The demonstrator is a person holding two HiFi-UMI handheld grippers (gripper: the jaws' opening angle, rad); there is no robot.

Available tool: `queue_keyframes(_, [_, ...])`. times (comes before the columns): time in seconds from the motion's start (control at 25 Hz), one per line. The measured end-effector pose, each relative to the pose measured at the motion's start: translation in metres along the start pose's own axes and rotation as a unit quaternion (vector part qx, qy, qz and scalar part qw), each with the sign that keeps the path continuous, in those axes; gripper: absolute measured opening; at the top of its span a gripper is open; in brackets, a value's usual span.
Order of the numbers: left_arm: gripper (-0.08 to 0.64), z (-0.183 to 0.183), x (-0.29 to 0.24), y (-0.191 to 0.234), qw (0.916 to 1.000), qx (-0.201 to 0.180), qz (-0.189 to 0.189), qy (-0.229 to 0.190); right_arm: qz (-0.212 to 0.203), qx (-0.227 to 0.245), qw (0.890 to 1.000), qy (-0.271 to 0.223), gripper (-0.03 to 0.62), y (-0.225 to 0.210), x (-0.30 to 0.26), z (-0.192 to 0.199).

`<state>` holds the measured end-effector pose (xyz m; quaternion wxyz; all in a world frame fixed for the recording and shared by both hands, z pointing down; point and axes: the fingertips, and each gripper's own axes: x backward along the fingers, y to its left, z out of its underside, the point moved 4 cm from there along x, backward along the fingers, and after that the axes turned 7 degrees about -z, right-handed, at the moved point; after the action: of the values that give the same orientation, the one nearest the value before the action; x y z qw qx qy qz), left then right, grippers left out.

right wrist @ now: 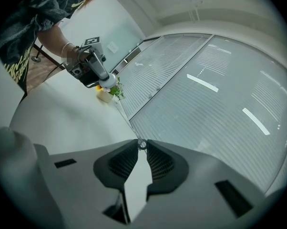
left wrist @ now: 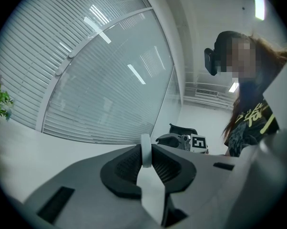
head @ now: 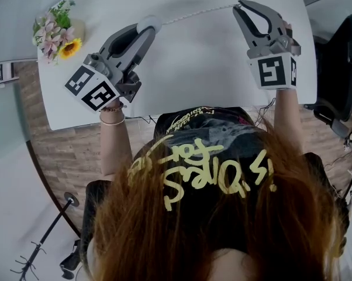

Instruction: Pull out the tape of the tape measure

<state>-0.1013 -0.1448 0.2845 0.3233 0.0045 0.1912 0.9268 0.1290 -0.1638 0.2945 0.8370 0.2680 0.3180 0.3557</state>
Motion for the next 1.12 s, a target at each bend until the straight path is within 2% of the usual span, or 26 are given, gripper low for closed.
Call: queue_keyframes(1.12, [0.061, -0.006, -0.001, -0.007, 0.9999, -0.007, 0.009, -0.001, -0.021, 0.007, 1.000, -0.020, 0.061, 0.013, -0.006, -0.023])
